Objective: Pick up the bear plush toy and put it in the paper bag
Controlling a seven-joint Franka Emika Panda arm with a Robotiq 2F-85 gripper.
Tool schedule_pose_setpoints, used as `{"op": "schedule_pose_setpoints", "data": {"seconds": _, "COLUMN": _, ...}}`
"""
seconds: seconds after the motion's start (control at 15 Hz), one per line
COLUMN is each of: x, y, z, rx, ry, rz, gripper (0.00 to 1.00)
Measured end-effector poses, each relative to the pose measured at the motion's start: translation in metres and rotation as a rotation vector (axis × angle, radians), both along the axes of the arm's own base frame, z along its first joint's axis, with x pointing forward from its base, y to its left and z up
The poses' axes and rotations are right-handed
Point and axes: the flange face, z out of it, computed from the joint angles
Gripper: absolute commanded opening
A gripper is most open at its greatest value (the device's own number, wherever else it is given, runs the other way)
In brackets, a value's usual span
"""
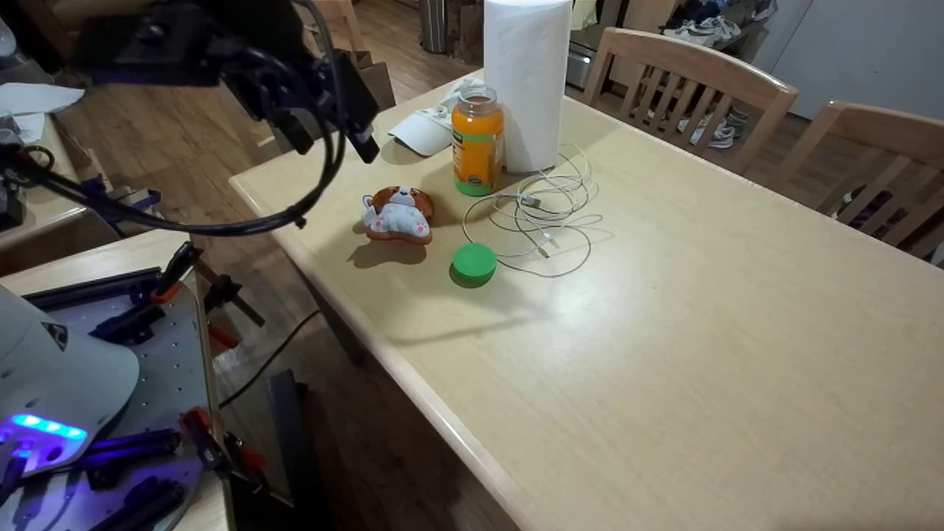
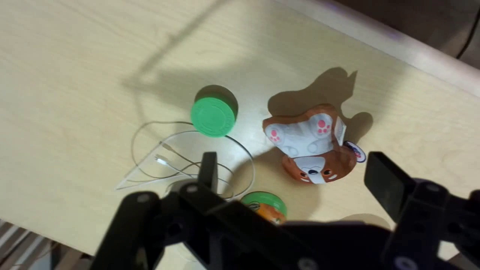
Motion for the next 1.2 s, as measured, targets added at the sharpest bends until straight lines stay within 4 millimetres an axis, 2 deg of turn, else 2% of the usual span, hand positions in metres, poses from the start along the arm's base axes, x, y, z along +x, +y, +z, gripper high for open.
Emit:
{"op": "schedule_pose_setpoints", "data": {"seconds": 0.2, "x": 0.016, "y": 0.025, "z": -0.026, "rx": 0.006, "ry": 0.076, "rz": 0.127, "gripper": 1.00}}
{"op": "schedule_pose_setpoints", "data": {"seconds": 0.47, "x": 0.023, "y": 0.027, "z": -0.032, "rx": -0.004, "ry": 0.096, "rz": 0.149, "gripper": 1.00}}
{"op": "schedule_pose_setpoints", "data": {"seconds": 0.67, "x": 0.023, "y": 0.029, "z": -0.038, "rx": -0.008, "ry": 0.113, "rz": 0.259, "gripper": 1.00}}
{"op": "schedule_pose_setpoints", "data": {"seconds": 0.93, "x": 0.035, "y": 0.046, "z": -0.070, "rx": -0.008, "ry": 0.169, "rz": 0.472, "gripper": 1.00}}
{"op": "schedule_pose_setpoints", "data": {"seconds": 1.2, "x": 0.059, "y": 0.072, "z": -0.104, "rx": -0.024, "ry": 0.246, "rz": 0.646, "gripper": 1.00}}
